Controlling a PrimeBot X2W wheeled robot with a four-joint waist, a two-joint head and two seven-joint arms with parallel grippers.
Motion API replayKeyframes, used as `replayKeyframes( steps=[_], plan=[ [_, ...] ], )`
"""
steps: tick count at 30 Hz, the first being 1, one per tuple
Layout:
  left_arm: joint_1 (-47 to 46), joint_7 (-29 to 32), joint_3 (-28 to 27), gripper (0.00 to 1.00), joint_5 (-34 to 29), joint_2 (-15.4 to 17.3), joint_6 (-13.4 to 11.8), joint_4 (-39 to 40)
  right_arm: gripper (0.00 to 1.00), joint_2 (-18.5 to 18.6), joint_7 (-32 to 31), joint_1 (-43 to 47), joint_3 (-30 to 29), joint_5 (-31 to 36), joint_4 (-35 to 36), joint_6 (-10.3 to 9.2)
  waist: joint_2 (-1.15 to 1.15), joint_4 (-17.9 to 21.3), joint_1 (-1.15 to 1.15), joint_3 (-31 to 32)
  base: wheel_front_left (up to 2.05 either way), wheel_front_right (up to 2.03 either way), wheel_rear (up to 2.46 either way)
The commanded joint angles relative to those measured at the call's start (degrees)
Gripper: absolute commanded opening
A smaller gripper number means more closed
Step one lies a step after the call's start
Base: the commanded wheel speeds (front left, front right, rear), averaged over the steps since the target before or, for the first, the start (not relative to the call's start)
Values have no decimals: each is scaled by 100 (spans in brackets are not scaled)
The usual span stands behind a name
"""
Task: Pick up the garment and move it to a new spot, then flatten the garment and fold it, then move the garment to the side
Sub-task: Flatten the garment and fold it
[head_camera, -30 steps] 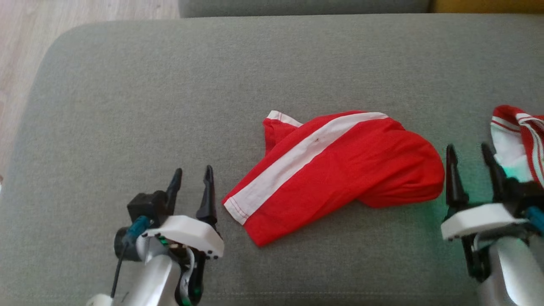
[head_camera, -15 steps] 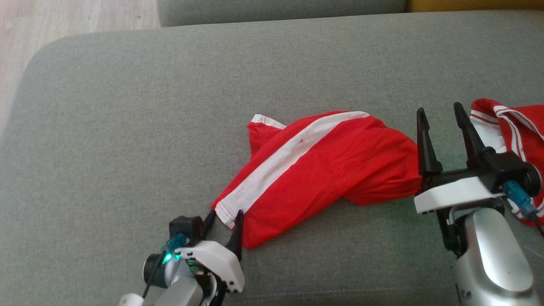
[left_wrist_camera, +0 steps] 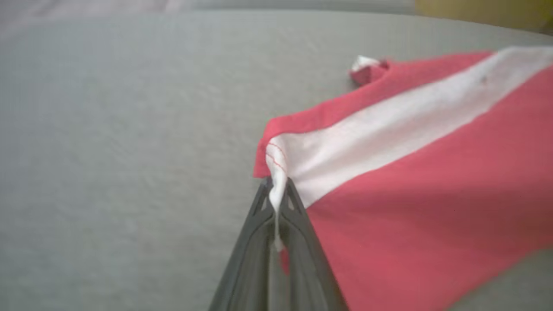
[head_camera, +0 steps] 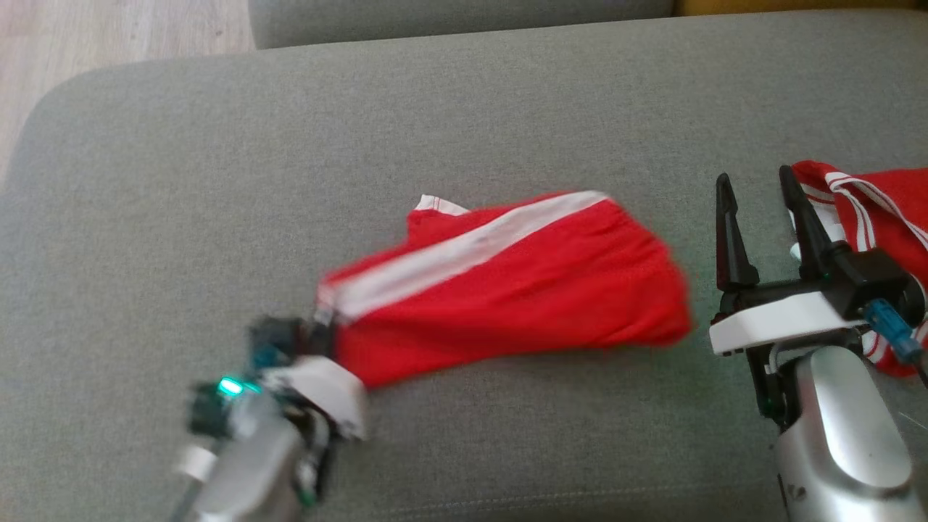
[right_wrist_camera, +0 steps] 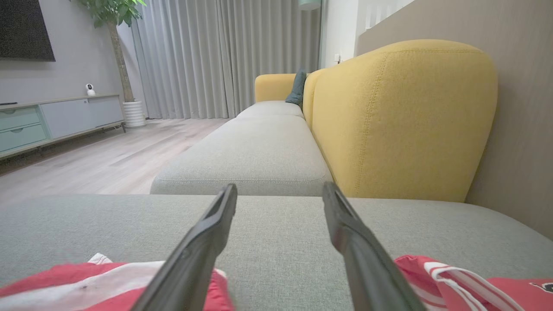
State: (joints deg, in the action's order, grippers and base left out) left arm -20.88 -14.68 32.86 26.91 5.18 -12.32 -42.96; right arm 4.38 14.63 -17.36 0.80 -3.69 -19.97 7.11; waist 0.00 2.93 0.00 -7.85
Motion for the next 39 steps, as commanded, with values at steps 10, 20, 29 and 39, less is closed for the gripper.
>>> replayKeyframes(
  steps=[10, 20, 29, 39],
  plan=[
    [-781, -32, -528, 70, -587, 760, 63, -112, 100, -83, 37, -111, 180, -108, -62, 37, 0, 89, 0, 29, 0, 0, 0],
    [-59, -32, -1297, 100, -601, 422, -197, 427, 100, -136, 37, -120, 569, -361, -514, 37, 0, 112, 0, 268, 0, 0, 0],
    [645, -32, -1812, 100, -974, 126, -138, 1090, 100, -148, 37, -148, 971, -817, -1108, 37, 0, 17, 0, 297, 0, 0, 0],
    [541, -32, -2016, 100, -1368, -126, 153, 1227, 100, -149, -169, -1076, 1716, -1951, -2219, 37, 0, -246, 0, -118, 0, 0, 0]
  ],
)
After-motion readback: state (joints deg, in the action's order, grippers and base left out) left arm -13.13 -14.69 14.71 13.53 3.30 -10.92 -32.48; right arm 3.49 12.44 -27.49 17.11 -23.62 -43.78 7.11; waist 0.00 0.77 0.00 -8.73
